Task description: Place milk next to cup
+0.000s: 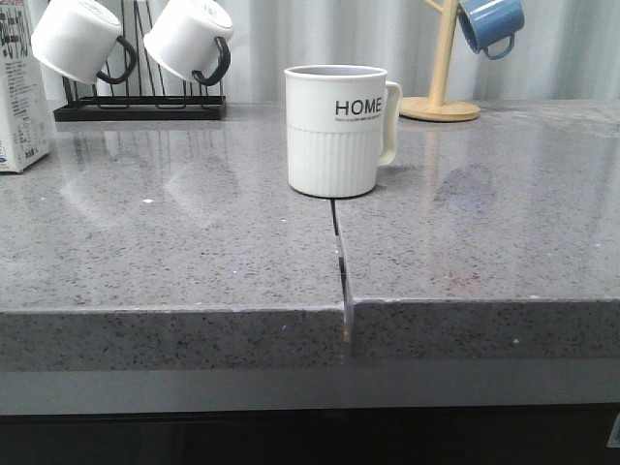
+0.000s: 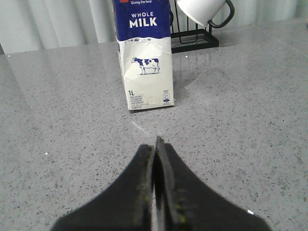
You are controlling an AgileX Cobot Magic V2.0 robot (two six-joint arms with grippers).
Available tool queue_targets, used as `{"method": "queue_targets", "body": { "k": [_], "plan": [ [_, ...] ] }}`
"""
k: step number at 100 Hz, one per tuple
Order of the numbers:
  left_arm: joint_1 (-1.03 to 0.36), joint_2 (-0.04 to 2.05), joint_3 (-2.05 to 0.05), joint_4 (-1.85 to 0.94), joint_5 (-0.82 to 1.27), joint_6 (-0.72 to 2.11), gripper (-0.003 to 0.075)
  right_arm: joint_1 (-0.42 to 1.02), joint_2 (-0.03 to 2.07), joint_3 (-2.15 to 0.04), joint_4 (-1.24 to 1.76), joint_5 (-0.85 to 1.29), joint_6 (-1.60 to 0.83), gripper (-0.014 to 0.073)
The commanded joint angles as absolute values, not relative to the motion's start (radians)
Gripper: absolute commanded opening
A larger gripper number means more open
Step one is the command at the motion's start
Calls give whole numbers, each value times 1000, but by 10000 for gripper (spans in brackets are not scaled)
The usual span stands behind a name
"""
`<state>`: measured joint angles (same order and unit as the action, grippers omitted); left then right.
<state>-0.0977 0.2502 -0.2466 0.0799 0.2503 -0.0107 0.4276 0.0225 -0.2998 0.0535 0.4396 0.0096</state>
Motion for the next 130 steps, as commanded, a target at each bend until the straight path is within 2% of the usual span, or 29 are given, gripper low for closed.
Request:
{"method": "queue_targets", "body": {
  "k": [1,8,15,22,35,39,42,77,106,130],
  "plan": [
    [-97,327,-323,80,176,-12,-19,425,34,-325,55,353,0,-69],
    [-97,381,-353,80,176,-12,-1,425,34,-325,55,353,0,-69],
    [-97,431,-382,71,176,-12,78,425,34,-325,55,353,0,-69],
    [-97,477,-403,34,163,-12,225,425,34,-325,55,353,0,-69],
    [-95,547,-409,-57,54,-12,607,425,34,-325,55,353,0,-69],
    [-95,564,-409,-56,12,-12,690,425,34,-325,55,353,0,-69],
    [-97,582,-409,-47,-13,-12,717,425,34,-325,55,353,0,-69],
    [-97,811,-495,-106,-151,-12,601,425,34,-325,55,353,0,-69],
    [-76,1048,-618,-168,-267,-6,600,425,34,-325,55,353,0,-69],
    [-65,1175,-736,-168,-274,-6,600,425,34,-325,55,353,0,-69]
  ]
}}
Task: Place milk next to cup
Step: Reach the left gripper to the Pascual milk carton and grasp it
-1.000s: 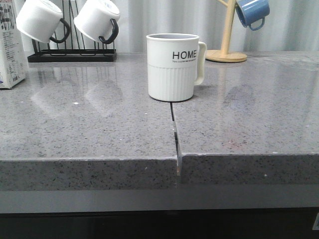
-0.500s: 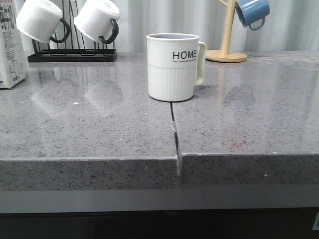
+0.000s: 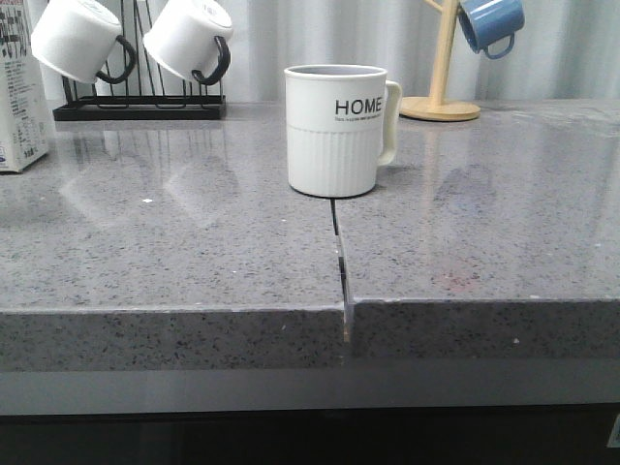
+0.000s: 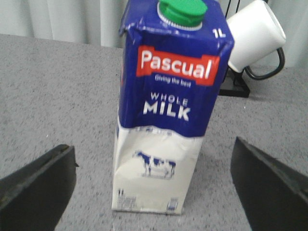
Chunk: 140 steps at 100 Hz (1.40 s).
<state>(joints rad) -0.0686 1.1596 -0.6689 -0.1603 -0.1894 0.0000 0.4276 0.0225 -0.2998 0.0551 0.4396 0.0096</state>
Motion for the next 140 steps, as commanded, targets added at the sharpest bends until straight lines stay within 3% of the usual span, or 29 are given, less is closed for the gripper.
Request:
{"method": "queue_targets", "body": {
  "k": [1,94,123,130,140],
  "plan": [
    [-65,1180,-739,-168,-274,-6,600,425,34,-325,55,353,0,-69],
    [-88,1399,-896,-147,-346,-12,600,425,34,-325,55,353,0,-69],
    [-86,1461,-902,-147,-512,-12,596,425,35,-325,55,353,0,-69],
    [-86,1466,-902,-147,-512,-12,567,425,35,-325,55,353,0,-69],
    [-86,1468,-902,-149,-512,-12,445,425,35,-325,55,353,0,-69]
  ]
}}
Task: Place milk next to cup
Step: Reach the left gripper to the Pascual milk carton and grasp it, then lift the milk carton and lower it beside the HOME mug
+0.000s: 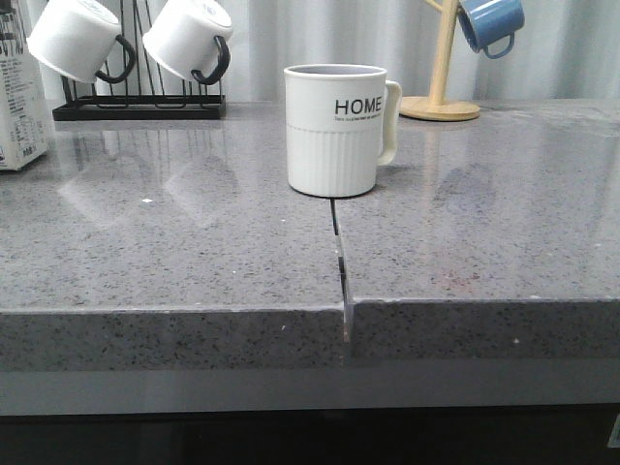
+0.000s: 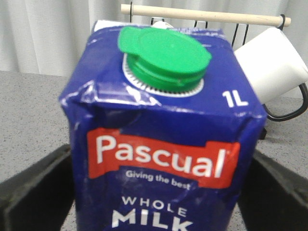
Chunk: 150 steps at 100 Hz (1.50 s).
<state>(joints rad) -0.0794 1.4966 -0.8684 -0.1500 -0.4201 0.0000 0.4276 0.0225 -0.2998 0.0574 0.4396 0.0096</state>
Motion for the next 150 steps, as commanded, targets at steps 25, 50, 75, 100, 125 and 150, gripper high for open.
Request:
{"method": "queue_targets", "body": {
  "k": [25,50,75,100,125,150],
  "plan": [
    [-86,1464,-902,-149,-505,-12,115,425,35,-325,55,353,0,-69],
    [-131,1373,-902,-276,-426,119,117,425,35,-325,55,353,0,-69],
    [-298,1297,-902,-647,-432,495,117,425,35,-325,55,353,0,-69],
    [-534,1294,-902,-957,-550,790,117,425,35,-325,55,353,0,-69],
    [-721,1323,-912,-1119,-720,835,117,425,35,-325,55,353,0,-69],
    [-819,1426,-992,-1175,-747,835,117,425,35,-325,55,353,0,-69]
  ]
}}
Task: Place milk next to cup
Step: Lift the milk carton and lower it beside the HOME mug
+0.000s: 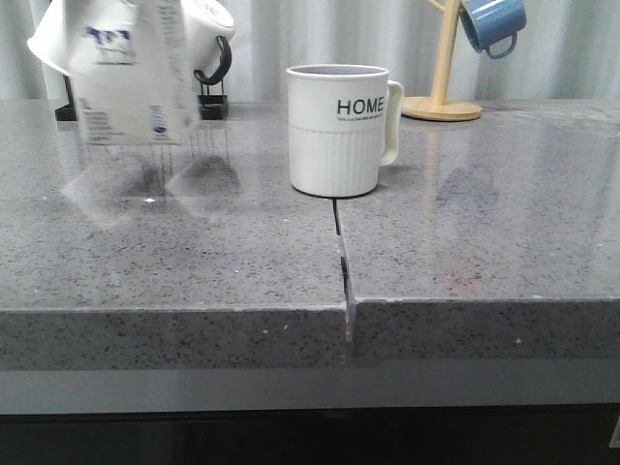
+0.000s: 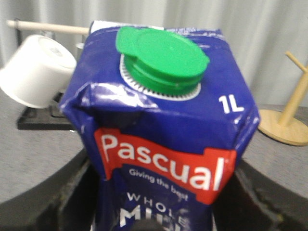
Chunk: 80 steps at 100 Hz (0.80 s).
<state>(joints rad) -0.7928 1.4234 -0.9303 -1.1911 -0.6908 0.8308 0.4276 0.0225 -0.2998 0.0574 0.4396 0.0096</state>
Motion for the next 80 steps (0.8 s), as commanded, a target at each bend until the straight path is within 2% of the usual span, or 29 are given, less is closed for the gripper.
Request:
{"method": "queue_targets", "body": {
  "k": [1,29,64,74,80],
  "plan": [
    [-820,1434,-998,-1175,-747,835,117,425,35,-325,55,353,0,-69],
    [-861,1537,-1078,-1206,-742,835,117,425,35,-325,55,353,0,-69],
    [-883,1558,-1080,-1243,-736,835,120,425,35,-325,55,353,0,-69],
    [-883,1558,-1079,-1236,-724,836,189,425,35,-325,55,353,0,-69],
    [-883,1558,-1077,-1234,-717,836,280,425,35,-325,55,353,0,-69]
  ]
}}
